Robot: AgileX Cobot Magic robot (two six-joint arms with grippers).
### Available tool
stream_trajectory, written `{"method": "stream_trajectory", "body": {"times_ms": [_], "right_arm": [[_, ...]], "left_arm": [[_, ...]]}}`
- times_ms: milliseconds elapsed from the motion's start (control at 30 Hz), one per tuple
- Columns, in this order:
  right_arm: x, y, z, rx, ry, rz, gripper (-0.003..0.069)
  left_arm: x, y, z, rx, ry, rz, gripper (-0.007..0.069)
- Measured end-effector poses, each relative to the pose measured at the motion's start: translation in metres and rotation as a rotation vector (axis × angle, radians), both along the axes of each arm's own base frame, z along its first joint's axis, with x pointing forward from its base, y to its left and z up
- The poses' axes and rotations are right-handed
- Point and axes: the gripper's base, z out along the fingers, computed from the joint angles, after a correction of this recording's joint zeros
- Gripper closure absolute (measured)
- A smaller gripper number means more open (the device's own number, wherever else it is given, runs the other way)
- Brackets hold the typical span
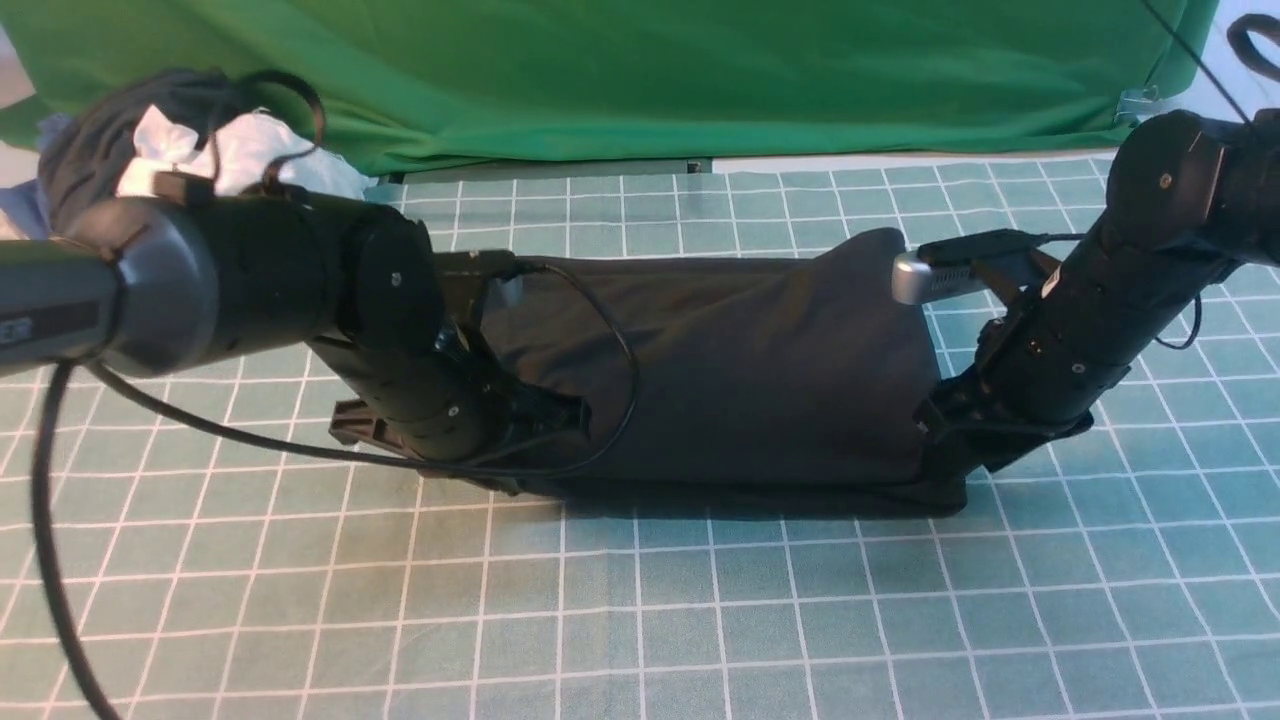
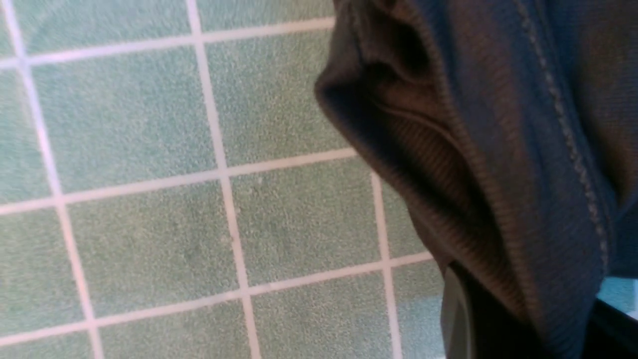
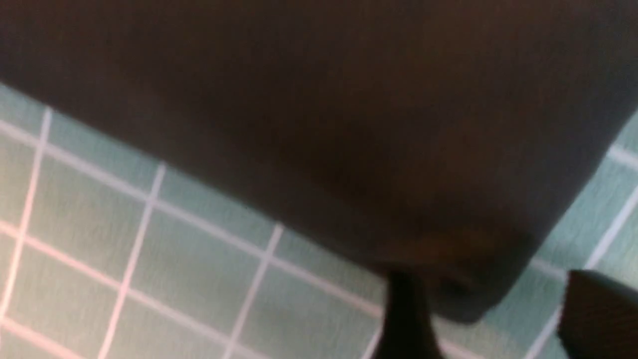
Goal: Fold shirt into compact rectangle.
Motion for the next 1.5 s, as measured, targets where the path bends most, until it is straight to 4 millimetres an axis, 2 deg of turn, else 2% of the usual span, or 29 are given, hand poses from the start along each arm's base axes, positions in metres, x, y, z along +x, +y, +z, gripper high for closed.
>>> {"method": "stream_trajectory", "body": {"times_ms": [67,133,267,333,367,400,467,533,667,800,1000,1067,1167,1267,1333,1400,1433,1500], "right_arm": [[0.003,0.001,-0.005,0.0,-0.009,-0.006,0.0175],[0.004,0.002,-0.012,0.004,0.005,-0.014,0.0165],[0.006,0.004,-0.023,0.021,0.037,-0.024,0.0207],[0.005,0.004,-0.024,0.026,0.043,-0.006,0.0321],[0.005,0.004,-0.024,0.027,0.043,-0.003,0.0333],[0.005,0.005,-0.025,0.033,0.05,0.003,0.0435],[0.003,0.006,-0.022,0.045,0.061,0.003,0.058],[0.0,0.005,-0.018,0.05,0.073,0.008,0.0592],[-0.011,0.006,0.0,0.057,0.12,0.041,0.0592],[-0.033,0.009,0.011,0.055,0.174,0.081,0.0592],[-0.079,0.017,0.01,0.041,0.155,0.083,0.0582],[-0.087,0.019,0.007,0.035,0.131,0.089,0.0562],[-0.091,0.02,0.003,0.018,0.118,0.079,0.0482],[-0.09,0.019,0.002,0.004,0.111,0.065,0.0351],[-0.089,0.018,0.001,0.003,0.097,0.064,0.0241],[-0.087,0.019,0.002,0.005,0.076,0.062,0.0198],[-0.087,0.019,0.002,0.006,0.072,0.061,0.0197],[-0.086,0.019,0.004,0.01,0.055,0.059,0.0215]], "left_arm": [[-0.001,0.0,0.003,-0.001,-0.007,-0.002,0.0563],[-0.001,0.001,0.005,-0.001,-0.012,-0.003,0.0563],[-0.002,0.001,0.007,-0.002,-0.015,-0.003,0.0563],[-0.003,0.001,0.01,-0.003,-0.017,-0.004,0.0563],[-0.003,0.001,0.01,-0.003,-0.017,-0.004,0.0563],[-0.004,0.002,0.012,-0.003,-0.018,-0.005,0.0563],[-0.008,0.003,0.017,0.001,-0.002,-0.008,0.0563],[-0.011,0.004,0.02,0.005,0.011,-0.011,0.0563],[-0.023,0.008,0.026,0.007,0.022,-0.013,0.0563],[-0.047,0.016,0.028,0.0,0.036,-0.008,0.0563],[-0.087,0.027,0.027,-0.054,0.054,0.044,0.0564],[-0.095,0.028,0.025,-0.073,0.069,0.058,0.0564],[-0.103,0.03,0.018,-0.077,0.096,0.069,0.0564],[-0.105,0.033,0.013,-0.056,0.1,0.062,0.0551],[-0.105,0.034,0.013,-0.044,0.092,0.054,0.0512],[-0.105,0.034,0.013,-0.039,0.089,0.05,0.0445],[-0.105,0.034,0.013,-0.039,0.089,0.051,0.0436],[-0.106,0.035,0.013,-0.033,0.099,0.049,0.0312]]}}
